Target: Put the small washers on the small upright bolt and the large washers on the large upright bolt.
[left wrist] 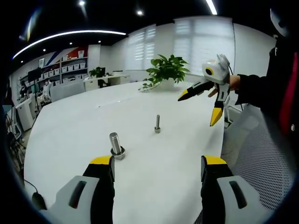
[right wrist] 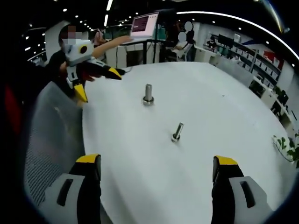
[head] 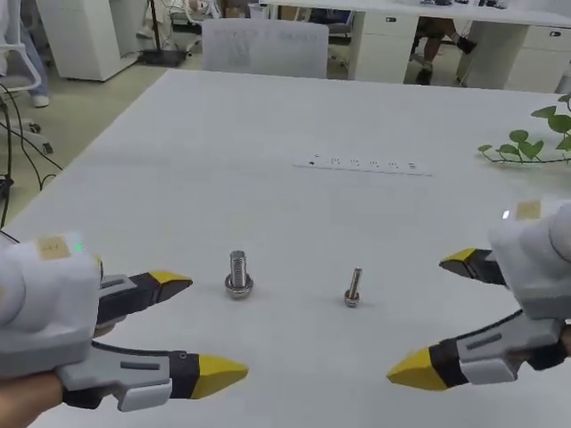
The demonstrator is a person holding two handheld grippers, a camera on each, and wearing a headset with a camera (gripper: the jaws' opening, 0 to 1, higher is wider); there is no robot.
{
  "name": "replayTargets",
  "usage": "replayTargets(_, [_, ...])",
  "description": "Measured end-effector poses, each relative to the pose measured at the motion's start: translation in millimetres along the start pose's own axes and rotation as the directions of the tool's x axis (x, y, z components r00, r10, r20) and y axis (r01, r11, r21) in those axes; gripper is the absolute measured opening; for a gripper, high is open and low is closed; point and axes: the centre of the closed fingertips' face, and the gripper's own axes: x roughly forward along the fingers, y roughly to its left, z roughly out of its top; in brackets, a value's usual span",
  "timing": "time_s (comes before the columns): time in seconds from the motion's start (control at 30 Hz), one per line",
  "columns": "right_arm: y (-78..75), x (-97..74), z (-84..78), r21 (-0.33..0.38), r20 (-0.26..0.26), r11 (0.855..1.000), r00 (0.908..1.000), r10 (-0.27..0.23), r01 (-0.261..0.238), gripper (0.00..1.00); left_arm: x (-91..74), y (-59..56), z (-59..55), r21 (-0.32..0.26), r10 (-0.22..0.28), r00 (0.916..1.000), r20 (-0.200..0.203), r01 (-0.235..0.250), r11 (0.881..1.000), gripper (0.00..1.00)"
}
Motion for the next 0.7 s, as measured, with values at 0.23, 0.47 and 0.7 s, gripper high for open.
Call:
replayTargets(0.23, [10.6, -2.1, -2.8, 0.047, 0.079, 0.999, 0.9966, -0.026, 0.023, 1.0, -0.5, -6.4, -3.6, -0.015, -0.006, 1.0, 0.001, 0.006, 1.0, 0.75])
replayTargets(0.47, [12.8, -1.8, -2.7, 0.06, 0.146, 0.997, 0.988, -0.051, 0.042, 0.99, -0.2, -11.6, -8.8, -0.032, -0.012, 0.9999, -0.002, 0.012, 0.999, 0.75])
replayTargets(0.7, [15.3, -2.6, -1.2, 0.035, 0.183, 0.999, 0.9827, -0.025, 0.019, 1.0, -1.3, -13.0, -12.4, -0.048, -0.009, 1.0, -0.001, 0.009, 0.999, 0.75])
